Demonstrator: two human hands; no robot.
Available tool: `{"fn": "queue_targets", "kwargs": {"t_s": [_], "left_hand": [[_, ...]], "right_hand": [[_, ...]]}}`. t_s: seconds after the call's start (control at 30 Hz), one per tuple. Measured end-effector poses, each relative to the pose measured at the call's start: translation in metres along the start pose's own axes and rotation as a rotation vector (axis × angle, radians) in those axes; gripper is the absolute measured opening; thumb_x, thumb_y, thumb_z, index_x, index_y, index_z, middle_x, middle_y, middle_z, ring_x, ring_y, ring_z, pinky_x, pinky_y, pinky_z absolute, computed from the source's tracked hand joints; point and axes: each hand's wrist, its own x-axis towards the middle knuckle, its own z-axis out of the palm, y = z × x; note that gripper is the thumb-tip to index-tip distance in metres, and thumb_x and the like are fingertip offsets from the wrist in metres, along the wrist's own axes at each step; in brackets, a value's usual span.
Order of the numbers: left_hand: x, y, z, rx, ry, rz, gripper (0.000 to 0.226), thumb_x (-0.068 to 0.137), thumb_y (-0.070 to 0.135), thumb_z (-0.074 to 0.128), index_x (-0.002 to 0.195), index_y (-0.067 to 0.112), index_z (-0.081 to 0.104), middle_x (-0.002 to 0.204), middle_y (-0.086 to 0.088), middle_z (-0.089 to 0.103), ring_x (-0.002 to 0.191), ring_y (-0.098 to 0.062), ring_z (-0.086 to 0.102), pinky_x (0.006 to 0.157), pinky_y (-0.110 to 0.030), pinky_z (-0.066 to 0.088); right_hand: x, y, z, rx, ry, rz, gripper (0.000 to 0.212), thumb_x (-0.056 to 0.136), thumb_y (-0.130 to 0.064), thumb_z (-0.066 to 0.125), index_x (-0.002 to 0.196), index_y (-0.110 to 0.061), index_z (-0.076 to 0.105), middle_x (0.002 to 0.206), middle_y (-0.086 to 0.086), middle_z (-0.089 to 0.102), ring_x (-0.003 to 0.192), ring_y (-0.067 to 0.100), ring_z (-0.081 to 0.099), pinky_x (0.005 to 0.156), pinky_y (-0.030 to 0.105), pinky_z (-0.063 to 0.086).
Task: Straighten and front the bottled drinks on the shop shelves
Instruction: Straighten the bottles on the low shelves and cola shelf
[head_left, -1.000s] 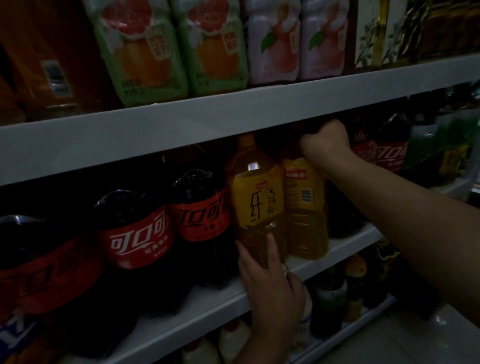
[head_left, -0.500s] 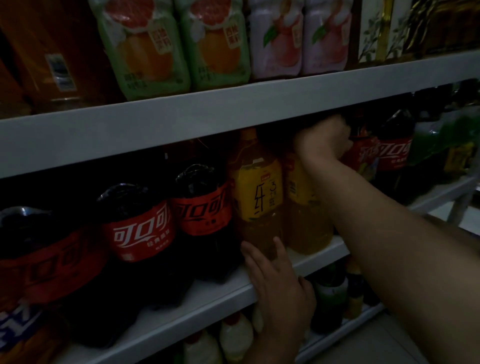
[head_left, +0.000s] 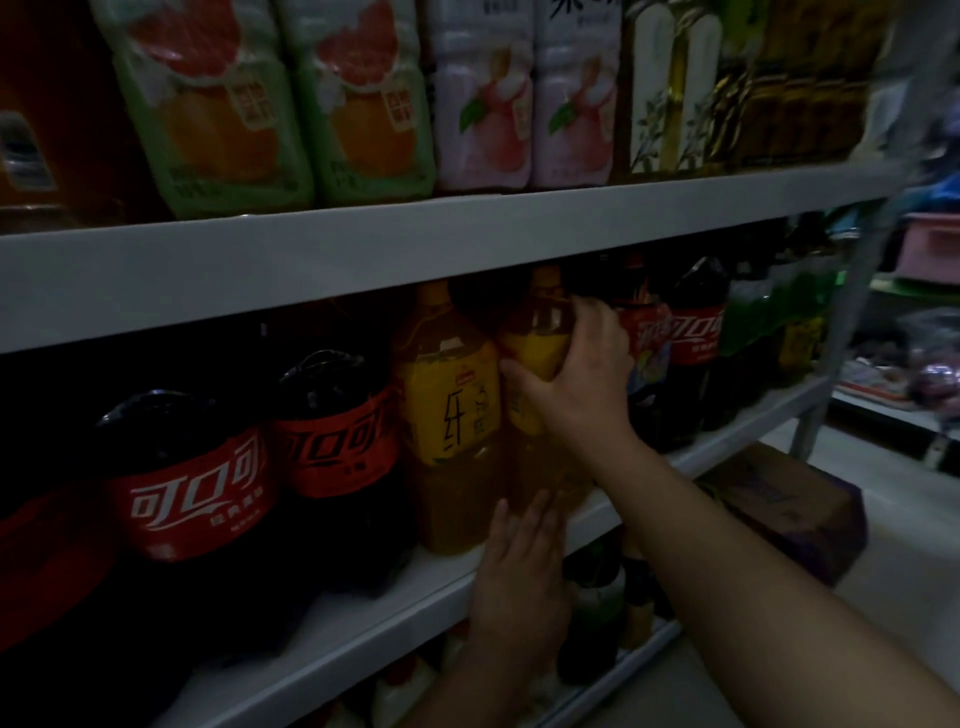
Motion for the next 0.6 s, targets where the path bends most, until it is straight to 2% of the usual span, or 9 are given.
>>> {"fn": "queue_targets", "kwargs": {"t_s": [0.13,0.27,0.33,0.37,0.43,0.53,0.6], "left_hand": [[0.000,-0.001,-0.003,-0.046,0.063,-0.066,0.075,0.093,0.055,0.026,0.150,0.008,0.014,0.160,-0.009,-0.001,0.145,-0.024,-0.016,0.103,-0.049,-0.033],[-0.003,-0.002,-0.009,-0.073,0.072,-0.075,0.076,0.092,0.053,0.028,0.152,0.010,0.006,0.160,-0.008,-0.004,0.146,-0.025,-0.013,0.105,-0.049,-0.030],[-0.005,-0.003,-0.011,-0.073,0.059,-0.063,0.075,0.093,0.049,0.029,0.152,0.009,0.006,0.160,-0.010,-0.002,0.146,-0.027,-0.010,0.106,-0.048,-0.029],[-0.006,-0.003,-0.012,-0.071,0.055,-0.053,0.074,0.093,0.047,0.029,0.152,0.008,0.006,0.160,-0.012,0.000,0.146,-0.030,-0.009,0.107,-0.047,-0.028],[-0.008,-0.003,-0.011,-0.068,0.036,-0.041,0.073,0.094,0.047,0.029,0.152,0.008,0.006,0.159,-0.017,0.002,0.145,-0.035,-0.008,0.107,-0.046,-0.027],[-0.012,-0.004,-0.009,-0.043,0.017,-0.017,0.077,0.094,0.055,0.026,0.152,0.012,0.001,0.158,-0.018,0.003,0.145,-0.035,-0.004,0.108,-0.046,-0.026],[-0.013,-0.006,-0.011,-0.065,0.030,-0.006,0.077,0.093,0.055,0.027,0.153,0.013,0.003,0.159,-0.017,0.006,0.146,-0.033,-0.002,0.110,-0.045,-0.024]], "right_hand": [[0.000,-0.005,0.006,-0.016,-0.003,0.030,0.091,0.069,-0.062,0.067,0.137,-0.011,0.035,0.135,0.012,0.035,0.123,0.031,0.032,0.097,0.049,0.031],[-0.015,-0.003,0.012,0.057,0.008,-0.042,0.077,0.082,-0.045,0.058,0.145,-0.013,0.027,0.150,0.011,0.025,0.137,0.028,0.023,0.106,0.045,0.023],[-0.028,0.000,0.014,0.150,-0.006,-0.039,0.079,0.088,-0.033,0.056,0.150,-0.015,0.012,0.158,0.010,0.003,0.145,0.025,0.007,0.114,0.035,0.014],[-0.038,0.002,0.016,0.205,-0.025,-0.020,0.080,0.090,-0.029,0.055,0.151,-0.018,0.003,0.158,0.007,-0.008,0.146,0.021,0.000,0.115,0.024,0.010],[-0.064,0.007,0.023,0.258,-0.058,0.042,0.082,0.094,-0.029,0.051,0.149,-0.023,-0.010,0.156,-0.003,-0.021,0.143,0.009,-0.007,0.108,0.007,0.004],[-0.099,0.017,0.034,0.241,-0.098,0.151,0.084,0.094,-0.033,0.052,0.149,-0.022,-0.012,0.153,-0.012,-0.026,0.141,0.002,-0.009,0.108,0.011,0.005],[-0.106,0.020,0.039,0.229,-0.113,0.178,0.085,0.093,-0.028,0.056,0.150,-0.021,-0.007,0.154,-0.014,-0.025,0.140,-0.002,-0.008,0.107,0.007,0.004]]}}
